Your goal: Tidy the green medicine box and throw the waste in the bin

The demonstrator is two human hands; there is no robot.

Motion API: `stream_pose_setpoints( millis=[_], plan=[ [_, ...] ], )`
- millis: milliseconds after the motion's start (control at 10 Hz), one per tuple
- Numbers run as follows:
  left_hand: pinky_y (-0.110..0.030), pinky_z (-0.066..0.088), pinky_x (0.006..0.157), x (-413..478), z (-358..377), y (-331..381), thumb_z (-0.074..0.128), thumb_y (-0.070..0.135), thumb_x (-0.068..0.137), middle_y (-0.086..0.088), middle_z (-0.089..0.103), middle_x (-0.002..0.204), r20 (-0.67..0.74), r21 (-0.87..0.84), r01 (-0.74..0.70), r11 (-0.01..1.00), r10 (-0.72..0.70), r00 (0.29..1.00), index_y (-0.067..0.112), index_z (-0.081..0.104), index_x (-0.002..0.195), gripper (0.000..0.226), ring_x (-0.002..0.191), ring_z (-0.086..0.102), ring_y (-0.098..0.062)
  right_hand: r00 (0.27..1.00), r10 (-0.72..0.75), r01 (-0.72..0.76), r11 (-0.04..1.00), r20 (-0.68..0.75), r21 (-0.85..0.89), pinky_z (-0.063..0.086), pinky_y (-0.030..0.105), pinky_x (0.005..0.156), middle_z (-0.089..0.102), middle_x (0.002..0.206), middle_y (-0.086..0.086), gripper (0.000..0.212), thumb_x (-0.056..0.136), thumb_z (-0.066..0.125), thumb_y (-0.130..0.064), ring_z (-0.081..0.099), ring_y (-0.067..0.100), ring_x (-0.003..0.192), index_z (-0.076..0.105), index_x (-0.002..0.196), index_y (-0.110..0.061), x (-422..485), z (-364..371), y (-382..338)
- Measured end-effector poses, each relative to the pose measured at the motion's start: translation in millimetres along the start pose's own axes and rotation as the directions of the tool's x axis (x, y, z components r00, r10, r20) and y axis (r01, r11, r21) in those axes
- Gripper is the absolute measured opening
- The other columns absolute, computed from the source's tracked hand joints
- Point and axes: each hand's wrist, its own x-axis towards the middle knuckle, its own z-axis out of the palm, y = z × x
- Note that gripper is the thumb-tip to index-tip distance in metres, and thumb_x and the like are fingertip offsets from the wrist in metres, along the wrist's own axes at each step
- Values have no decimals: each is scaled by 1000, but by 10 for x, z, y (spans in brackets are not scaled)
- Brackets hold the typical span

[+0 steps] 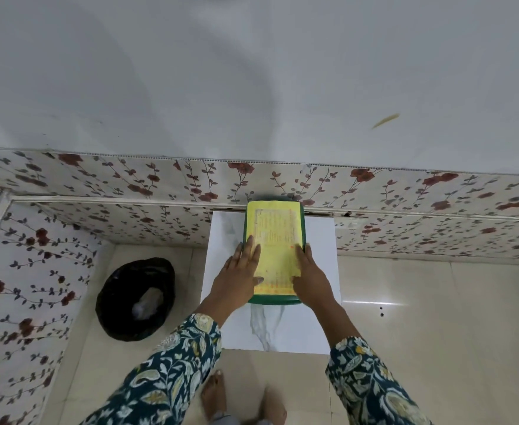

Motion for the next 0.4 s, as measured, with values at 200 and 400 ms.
stream_pose_setpoints(
  millis=[200,400],
  plan=[
    [-43,12,120,50,-112,27,41,34,96,-6,-19,159,41,-11,49,999,-49,998,13,-6,149,73,148,-8,-27,1000,-9,9,1000,1,17,52,35,90,-1,161,1,71,91,44,-4,52,28,122,8,149,-18,43,-91,-86],
    [-43,19,119,-121,-499,163,38,30,98,-8,12,160,-108,-179,57,982,-77,991,9,16,147,58,148,8,-24,972,-24,83,966,-235,246,38,38,108,32,154,4,50,94,44,-10,39,25,136,33,143,-16,-202,-263,-179]
  ],
)
